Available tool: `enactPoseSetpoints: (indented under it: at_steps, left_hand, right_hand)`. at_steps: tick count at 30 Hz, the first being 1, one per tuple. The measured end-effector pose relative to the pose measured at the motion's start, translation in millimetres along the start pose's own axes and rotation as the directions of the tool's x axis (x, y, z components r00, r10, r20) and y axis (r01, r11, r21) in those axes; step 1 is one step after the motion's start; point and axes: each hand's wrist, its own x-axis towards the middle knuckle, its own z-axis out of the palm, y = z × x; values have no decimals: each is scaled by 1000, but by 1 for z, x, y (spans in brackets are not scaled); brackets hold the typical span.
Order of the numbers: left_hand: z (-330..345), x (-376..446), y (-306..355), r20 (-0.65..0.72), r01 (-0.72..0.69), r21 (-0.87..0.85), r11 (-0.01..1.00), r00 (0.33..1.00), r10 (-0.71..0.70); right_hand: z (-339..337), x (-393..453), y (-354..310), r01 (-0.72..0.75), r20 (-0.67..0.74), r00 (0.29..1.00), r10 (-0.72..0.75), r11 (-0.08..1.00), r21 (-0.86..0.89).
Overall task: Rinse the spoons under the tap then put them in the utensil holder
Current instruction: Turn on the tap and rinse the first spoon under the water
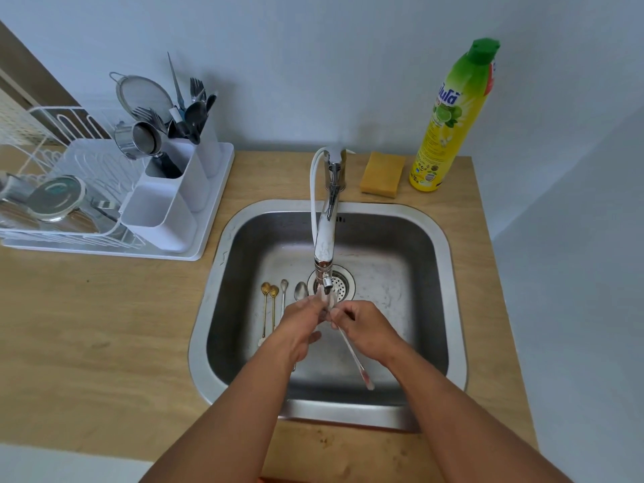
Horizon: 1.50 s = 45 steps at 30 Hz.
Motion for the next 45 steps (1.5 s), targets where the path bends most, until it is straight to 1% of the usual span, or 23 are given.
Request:
enactPoseSetpoints:
  at_steps: [3, 5, 7, 10, 12, 16, 18, 21, 23, 24, 26, 31, 35, 42, 45]
  left_hand:
    - [2, -1, -3, -71, -10, -52, 999, 997, 7]
    - [2, -2, -4, -87, -1, -76, 997, 996, -5]
    - [2, -3, -7, -86, 5, -70, 998, 996, -11]
    - [6, -8, -11, -88, -27, -34, 999, 996, 24]
    - [8, -7, -11, -116, -36, -33, 999, 993, 31]
    - [10, -1, 0, -216, 19, -91, 996, 976, -38]
    - [8, -2, 5, -190, 23, -99, 995, 981, -42]
    - [1, -7, 2, -39, 13, -107, 994, 999, -17]
    - [-5, -9, -5, 64, 11, -117, 993, 998, -3]
    - [-7, -9, -9, 95, 11, -112, 994, 995, 0]
    - [-9, -10, -12, 97, 11, -102, 995, 995, -1]
    - [-5, -9, -5, 13, 49, -91, 995, 999, -48]
    - [-3, -10, 1, 33, 72, -59, 996, 997, -70]
    - [-9, -17, -8, 53, 14, -65, 998, 999, -11]
    - [-14, -21, -13, 75, -6, -68, 998, 997, 11]
  right_hand:
    - [-2, -1, -3, -12, -25, 1000, 12, 1000, -8]
    - [-3, -2, -3, -25, -39, 999, 25, 1000, 6]
    - [-3, -3, -1, -28, -33, 999, 28, 1000, -9]
    - [-1, -3, 0, -10, -30, 1000, 7, 995, -95]
    - [0, -4, 1, -10, -32, 999, 7, 996, -92]
    - [3, -4, 3, 4, -53, 999, -8, 996, -84]
    - [1, -3, 3, -3, -83, 997, -3, 997, -75]
    - [-3, -1, 4, -30, -127, 992, 26, 999, -32]
    - [-3, -2, 4, -34, -128, 991, 32, 999, -14]
    - [-2, -3, 4, -27, -121, 992, 25, 1000, -16]
    - [0, -5, 4, -20, -92, 996, 18, 1000, -13]
    - [0, -9, 6, 15, -19, 1000, -15, 999, 29]
    - [-4, -10, 9, 18, 10, 1000, -19, 1000, 21]
    - [-7, -6, 12, 9, -17, 1000, -8, 999, 35]
    - [-6, -6, 14, -8, -50, 999, 9, 1000, 18]
